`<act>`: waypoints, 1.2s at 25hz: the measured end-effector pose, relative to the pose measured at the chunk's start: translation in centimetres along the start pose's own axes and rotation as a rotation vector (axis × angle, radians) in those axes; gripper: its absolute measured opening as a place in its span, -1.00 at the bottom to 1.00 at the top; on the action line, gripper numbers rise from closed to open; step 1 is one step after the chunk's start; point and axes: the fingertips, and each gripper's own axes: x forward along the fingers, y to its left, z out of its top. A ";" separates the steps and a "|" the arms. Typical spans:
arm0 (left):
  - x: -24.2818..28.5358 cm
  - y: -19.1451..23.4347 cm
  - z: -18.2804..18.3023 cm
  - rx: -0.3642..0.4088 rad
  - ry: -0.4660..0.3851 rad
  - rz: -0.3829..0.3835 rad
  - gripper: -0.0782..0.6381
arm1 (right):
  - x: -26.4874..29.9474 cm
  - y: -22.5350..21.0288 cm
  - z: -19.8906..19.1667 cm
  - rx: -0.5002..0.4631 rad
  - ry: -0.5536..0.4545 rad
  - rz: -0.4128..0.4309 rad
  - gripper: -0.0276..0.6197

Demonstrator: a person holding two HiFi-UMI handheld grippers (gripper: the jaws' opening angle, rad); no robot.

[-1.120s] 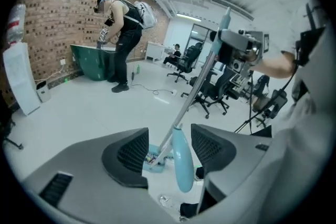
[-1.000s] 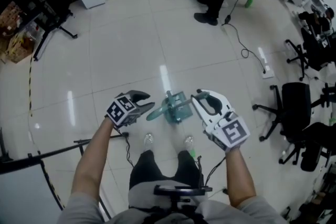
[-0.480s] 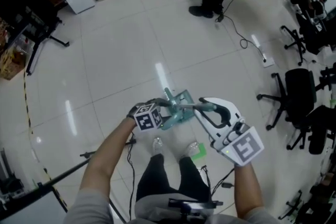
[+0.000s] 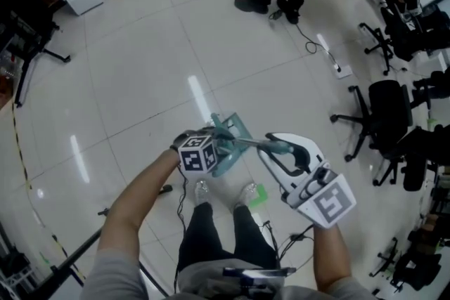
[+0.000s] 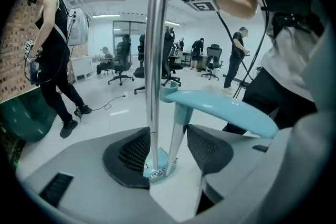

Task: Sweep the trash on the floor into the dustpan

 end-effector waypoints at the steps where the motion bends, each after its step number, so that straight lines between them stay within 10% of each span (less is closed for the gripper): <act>1: 0.0 0.0 0.2 0.006 -0.003 -0.007 -0.19 | 0.0 0.1 0.1 -0.003 0.007 0.001 -0.60; 30: 1.7 0.4 1.2 -0.050 -0.009 -0.021 -0.05 | -0.9 -0.2 0.3 0.107 0.034 -0.199 -0.60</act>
